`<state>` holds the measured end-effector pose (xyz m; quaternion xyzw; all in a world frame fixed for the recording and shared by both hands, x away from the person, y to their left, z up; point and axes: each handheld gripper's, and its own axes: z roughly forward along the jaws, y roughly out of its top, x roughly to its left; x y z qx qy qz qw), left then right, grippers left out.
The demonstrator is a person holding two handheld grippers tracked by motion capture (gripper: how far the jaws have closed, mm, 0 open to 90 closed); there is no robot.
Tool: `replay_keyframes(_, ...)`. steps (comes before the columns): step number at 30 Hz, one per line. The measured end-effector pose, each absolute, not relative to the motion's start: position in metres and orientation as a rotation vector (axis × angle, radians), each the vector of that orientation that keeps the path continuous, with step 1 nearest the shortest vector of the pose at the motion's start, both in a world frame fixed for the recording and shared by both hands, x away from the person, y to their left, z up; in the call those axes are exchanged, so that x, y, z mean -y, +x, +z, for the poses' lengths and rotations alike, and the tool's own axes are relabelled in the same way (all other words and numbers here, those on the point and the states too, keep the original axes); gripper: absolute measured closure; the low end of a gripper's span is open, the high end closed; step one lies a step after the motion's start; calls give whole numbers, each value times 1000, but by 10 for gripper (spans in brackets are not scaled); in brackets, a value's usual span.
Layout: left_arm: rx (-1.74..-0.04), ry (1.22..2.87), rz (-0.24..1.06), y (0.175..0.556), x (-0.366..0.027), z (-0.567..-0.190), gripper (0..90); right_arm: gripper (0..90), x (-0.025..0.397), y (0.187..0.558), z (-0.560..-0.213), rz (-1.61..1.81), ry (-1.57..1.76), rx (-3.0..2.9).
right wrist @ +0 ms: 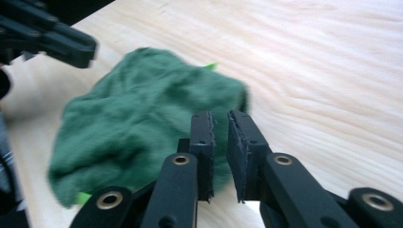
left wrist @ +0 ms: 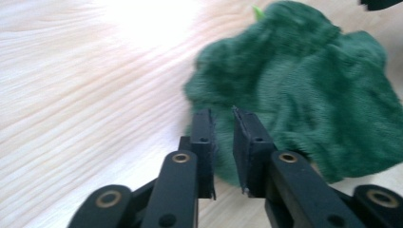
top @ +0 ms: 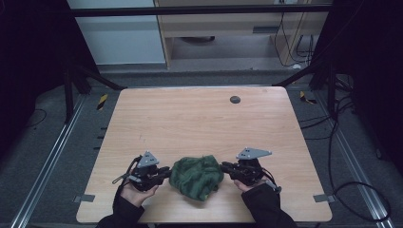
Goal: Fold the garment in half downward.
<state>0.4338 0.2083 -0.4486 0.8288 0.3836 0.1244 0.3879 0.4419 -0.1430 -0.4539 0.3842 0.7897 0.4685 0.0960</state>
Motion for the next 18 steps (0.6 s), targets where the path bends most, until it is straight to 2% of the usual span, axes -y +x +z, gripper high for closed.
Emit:
replay_keyframes(5,-1027,2082,346,436,-221,-451,670,724,167,445,-452,1362,1208,-2244)
replay_keyframes(10,-1088,2059,429,440,-237,-456,566,658,188,446,-453,1311,1271,-2186)
replay_keyframes(18,-1157,2018,456,443,-258,-459,464,570,214,447,-458,1234,1345,-2117)
